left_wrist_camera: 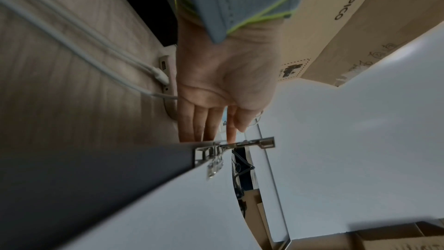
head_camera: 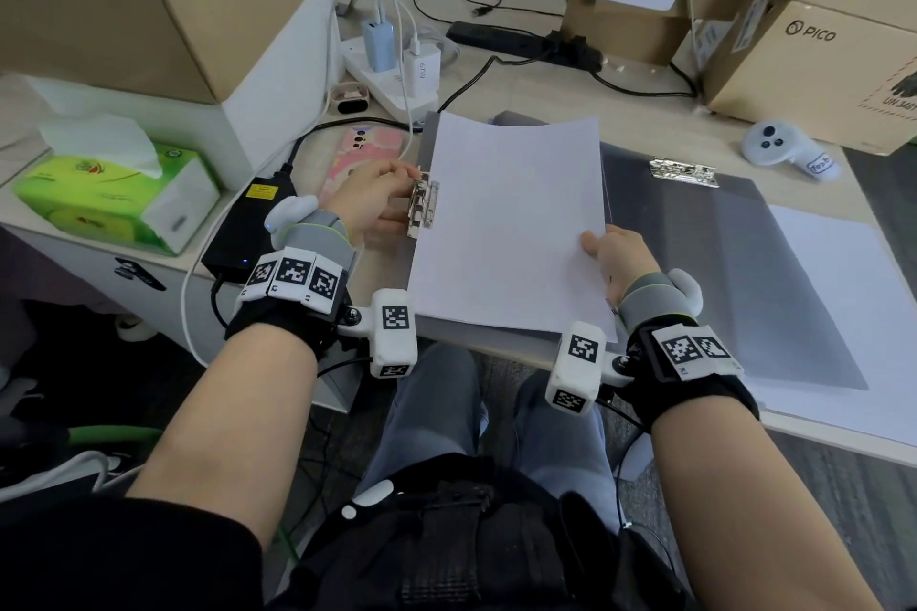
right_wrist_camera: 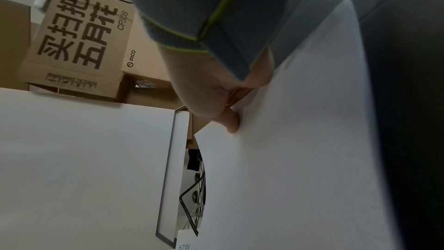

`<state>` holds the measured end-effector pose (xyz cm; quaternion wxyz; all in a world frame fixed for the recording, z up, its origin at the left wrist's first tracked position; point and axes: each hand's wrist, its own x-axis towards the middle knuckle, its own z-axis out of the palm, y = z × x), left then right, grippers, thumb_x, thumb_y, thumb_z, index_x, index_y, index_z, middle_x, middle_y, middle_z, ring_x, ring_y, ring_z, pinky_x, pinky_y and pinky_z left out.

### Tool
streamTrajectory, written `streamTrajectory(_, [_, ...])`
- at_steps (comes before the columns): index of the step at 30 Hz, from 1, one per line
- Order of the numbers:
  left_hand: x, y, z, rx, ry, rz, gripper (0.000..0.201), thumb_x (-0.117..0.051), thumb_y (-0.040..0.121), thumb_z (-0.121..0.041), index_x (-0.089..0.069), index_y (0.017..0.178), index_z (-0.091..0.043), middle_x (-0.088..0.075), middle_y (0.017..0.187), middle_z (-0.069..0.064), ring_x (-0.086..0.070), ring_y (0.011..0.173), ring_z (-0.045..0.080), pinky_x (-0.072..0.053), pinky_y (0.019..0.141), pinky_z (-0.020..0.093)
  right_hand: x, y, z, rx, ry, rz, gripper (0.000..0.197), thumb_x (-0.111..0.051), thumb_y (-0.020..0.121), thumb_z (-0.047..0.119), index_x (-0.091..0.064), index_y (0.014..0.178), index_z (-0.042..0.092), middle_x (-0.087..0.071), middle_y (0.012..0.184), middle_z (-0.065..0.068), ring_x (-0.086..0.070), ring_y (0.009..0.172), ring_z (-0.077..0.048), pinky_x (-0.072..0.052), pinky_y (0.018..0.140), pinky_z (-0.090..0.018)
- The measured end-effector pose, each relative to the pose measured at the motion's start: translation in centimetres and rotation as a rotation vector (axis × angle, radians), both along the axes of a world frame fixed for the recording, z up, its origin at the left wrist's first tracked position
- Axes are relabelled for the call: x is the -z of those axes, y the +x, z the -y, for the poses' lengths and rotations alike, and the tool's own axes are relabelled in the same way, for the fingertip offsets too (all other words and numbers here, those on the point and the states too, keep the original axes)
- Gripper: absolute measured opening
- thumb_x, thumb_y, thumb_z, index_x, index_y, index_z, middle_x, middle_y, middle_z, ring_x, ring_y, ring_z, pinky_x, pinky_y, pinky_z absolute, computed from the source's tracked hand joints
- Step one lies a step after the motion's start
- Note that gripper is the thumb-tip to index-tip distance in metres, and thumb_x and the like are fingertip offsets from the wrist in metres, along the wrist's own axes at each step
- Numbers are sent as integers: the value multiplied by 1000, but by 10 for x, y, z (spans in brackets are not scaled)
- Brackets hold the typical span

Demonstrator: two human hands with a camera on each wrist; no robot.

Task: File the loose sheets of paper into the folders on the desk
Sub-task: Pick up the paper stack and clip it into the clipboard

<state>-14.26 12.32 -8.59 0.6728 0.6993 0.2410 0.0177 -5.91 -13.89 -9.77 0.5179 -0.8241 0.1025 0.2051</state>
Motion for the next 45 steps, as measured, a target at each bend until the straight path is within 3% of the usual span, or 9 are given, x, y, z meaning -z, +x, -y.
streamTrajectory(17, [-7,-25,11,166,-102,-295,55,-26,88,-69,-53,83,-22,-46,65,-5,-30,45,12,-35,43,16,-1,-8,2,-17,-24,48,33,-44,90,6,-54,119,-7,-58,116,-35,-41,82,-21,-34,68,-30])
streamTrajectory(26, [-21,-25,12,239,-107,-359,56,-27,90,-65,-55,84,-17,-58,45,-10,-44,30,9,-42,47,19,-1,-12,0,-13,-26,62,37,-39,94,5,-47,128,-6,-40,102,2,-54,76,-32,-25,57,-24])
streamTrajectory(27, [-22,-25,12,241,-108,-362,53,-30,91,-63,-56,85,-17,-59,47,-9,-44,31,9,-42,45,17,-2,-12,-1,-11,-48,63,38,-39,95,4,-44,131,-8,-35,142,-23,-57,96,-42,-27,61,-25])
streamTrajectory(30, [-22,-24,13,228,-132,-362,45,-37,92,-56,-59,87,-16,-63,66,-4,-47,38,11,-41,49,17,0,-11,-2,-34,-58,86,40,-40,94,5,-41,131,-9,-40,101,0,-51,77,-30,-24,60,-25])
streamTrajectory(32, [-20,-24,13,201,-148,-346,41,-41,92,-52,-61,88,-16,-66,74,-2,-57,41,11,-44,53,20,2,-10,-3,-26,-48,73,41,-41,93,6,-42,132,-7,-36,139,-29,-34,74,-18,-22,57,-25])
streamTrajectory(39, [-19,-25,17,164,-135,-323,19,-50,93,-35,-59,88,-20,-65,86,-1,-64,52,10,-44,64,27,8,-7,-2,-13,-1,47,39,-41,90,3,-44,126,-12,-51,92,-21,-35,76,-18,-24,56,-25])
streamTrajectory(41, [-18,-24,18,154,-104,-329,15,-53,93,-33,-58,87,-19,-63,87,-2,-62,56,11,-43,65,25,10,-6,-3,1,18,39,38,-42,89,3,-46,123,-11,-50,127,-36,-34,76,-18,-24,58,-24])
streamTrajectory(44, [-15,-22,19,115,-83,-313,9,-56,92,-26,-57,90,-17,-63,85,-3,-63,47,7,-45,64,23,10,-6,-3,9,15,52,37,-42,89,3,-47,122,-12,-54,112,-42,-35,75,-17,-26,59,-25])
streamTrajectory(45, [-14,-22,19,109,-79,-309,7,-57,92,-23,-58,93,-16,-64,85,-3,-64,45,6,-47,61,22,10,-6,-3,9,14,53,38,-42,88,3,-47,123,-12,-45,87,-12,-35,74,-17,-27,60,-25])
